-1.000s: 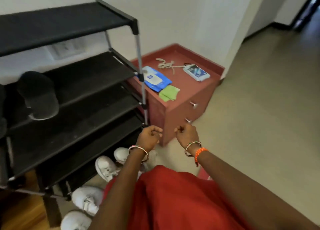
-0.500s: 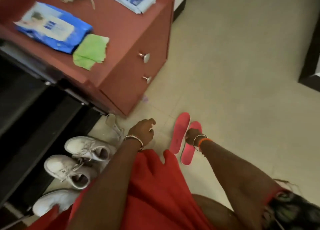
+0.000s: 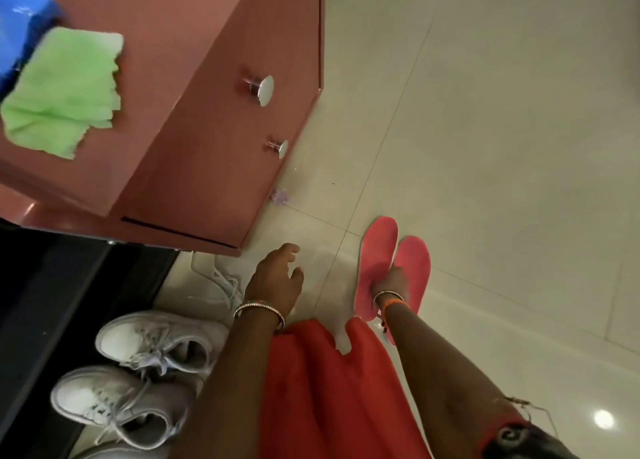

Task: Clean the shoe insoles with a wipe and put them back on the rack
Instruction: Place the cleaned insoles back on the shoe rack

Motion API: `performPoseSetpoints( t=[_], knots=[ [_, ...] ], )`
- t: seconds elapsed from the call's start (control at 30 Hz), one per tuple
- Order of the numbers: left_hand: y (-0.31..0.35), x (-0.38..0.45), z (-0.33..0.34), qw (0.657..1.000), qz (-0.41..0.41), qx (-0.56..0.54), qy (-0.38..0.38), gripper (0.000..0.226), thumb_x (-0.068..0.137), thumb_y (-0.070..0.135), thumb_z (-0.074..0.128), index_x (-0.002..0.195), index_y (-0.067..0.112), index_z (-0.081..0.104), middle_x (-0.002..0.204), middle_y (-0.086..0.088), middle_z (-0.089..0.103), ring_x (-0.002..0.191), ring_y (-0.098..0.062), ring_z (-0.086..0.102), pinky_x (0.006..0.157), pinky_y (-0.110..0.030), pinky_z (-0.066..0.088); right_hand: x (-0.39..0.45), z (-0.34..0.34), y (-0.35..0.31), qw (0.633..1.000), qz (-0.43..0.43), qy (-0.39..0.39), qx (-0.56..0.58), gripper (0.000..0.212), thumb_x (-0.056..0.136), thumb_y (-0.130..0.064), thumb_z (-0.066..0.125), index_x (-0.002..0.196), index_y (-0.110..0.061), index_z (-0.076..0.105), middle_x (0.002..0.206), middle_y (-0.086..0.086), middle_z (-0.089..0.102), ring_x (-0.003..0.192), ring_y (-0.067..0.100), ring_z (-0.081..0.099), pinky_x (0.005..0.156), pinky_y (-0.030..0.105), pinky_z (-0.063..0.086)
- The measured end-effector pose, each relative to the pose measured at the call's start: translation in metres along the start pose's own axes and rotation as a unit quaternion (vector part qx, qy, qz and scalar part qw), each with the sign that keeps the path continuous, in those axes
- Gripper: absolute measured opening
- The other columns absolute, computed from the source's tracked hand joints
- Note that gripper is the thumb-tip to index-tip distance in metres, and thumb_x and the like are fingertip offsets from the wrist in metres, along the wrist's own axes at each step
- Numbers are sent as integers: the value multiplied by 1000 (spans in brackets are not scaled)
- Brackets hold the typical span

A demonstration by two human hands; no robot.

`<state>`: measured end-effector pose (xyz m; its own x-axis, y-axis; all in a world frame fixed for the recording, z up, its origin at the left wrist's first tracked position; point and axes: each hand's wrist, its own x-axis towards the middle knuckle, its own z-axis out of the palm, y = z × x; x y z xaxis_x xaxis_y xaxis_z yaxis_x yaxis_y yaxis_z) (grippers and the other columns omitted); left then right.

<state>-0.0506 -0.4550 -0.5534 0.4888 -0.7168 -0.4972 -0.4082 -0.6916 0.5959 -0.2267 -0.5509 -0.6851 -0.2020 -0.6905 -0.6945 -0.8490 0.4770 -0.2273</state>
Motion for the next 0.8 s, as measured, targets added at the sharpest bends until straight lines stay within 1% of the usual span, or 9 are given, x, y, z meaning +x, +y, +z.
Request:
performPoseSetpoints(
  t=[0.13,0.23,0.3,0.4,0.43,0.5,0.6,0.73,0.8],
  knots=[
    [-4,8,4,998,-20,-46,30,29,89,5,53,117,15,58,107,0,59,96,-19,59,78,-28,46,7,1,-10,999,12,-8,30,16,86,-17,58,93,-4,61,96,19,65,90,34,63,65,31,41],
    [1,10,3,997,-18,-62,30,28,89,4,54,114,14,58,103,1,57,93,-17,58,75,-23,42,-4,-12,-26,996,-6,-26,82,18,81,-16,59,67,-5,57,71,15,58,68,27,56,60,33,40],
    [6,6,-4,997,-16,-74,34,26,89,3,54,113,12,59,102,0,57,92,-17,57,76,-23,41,-19,-31,-42,988,-15,-39,149,21,79,-20,57,69,-1,59,68,12,55,67,25,53,60,32,39],
    [17,-2,-18,993,-19,-110,42,21,89,6,57,109,12,60,98,-4,58,87,-19,56,76,-23,42,-52,-68,-81,943,-9,-103,317,12,86,-18,47,75,-13,52,72,4,50,63,17,48,55,25,43],
    [25,-8,-24,990,-12,-132,40,19,89,9,60,107,13,60,95,-3,58,85,-19,56,75,-24,42,-64,-80,-95,926,-12,-116,358,21,92,-13,40,71,-18,44,68,0,48,60,12,44,49,21,43],
    [47,-24,-39,982,11,-185,28,24,85,17,68,107,17,59,93,0,57,82,-18,55,73,-25,46,-99,-103,-124,907,-38,-107,406,33,94,-4,32,64,-18,37,54,0,47,53,8,41,39,16,39],
    [80,-59,-62,970,62,-235,4,30,83,19,71,111,14,61,91,3,61,76,-7,56,66,-17,48,-169,-137,-160,887,-127,-75,437,39,82,11,39,50,-10,34,51,5,34,36,7,38,36,14,24],
    [98,-120,-99,921,112,-337,162,7,84,19,66,87,12,66,67,6,60,59,-1,52,58,-19,44,-269,-175,-181,800,-211,-169,535,16,51,-4,46,47,-11,33,45,-1,34,39,8,28,44,21,25],
    [97,-154,-119,867,97,-427,237,6,86,12,65,80,11,64,62,7,58,57,-5,52,56,-23,46,-317,-184,-179,765,-302,-235,518,15,57,2,48,52,-10,40,39,-10,40,37,4,35,42,18,31]
  ],
)
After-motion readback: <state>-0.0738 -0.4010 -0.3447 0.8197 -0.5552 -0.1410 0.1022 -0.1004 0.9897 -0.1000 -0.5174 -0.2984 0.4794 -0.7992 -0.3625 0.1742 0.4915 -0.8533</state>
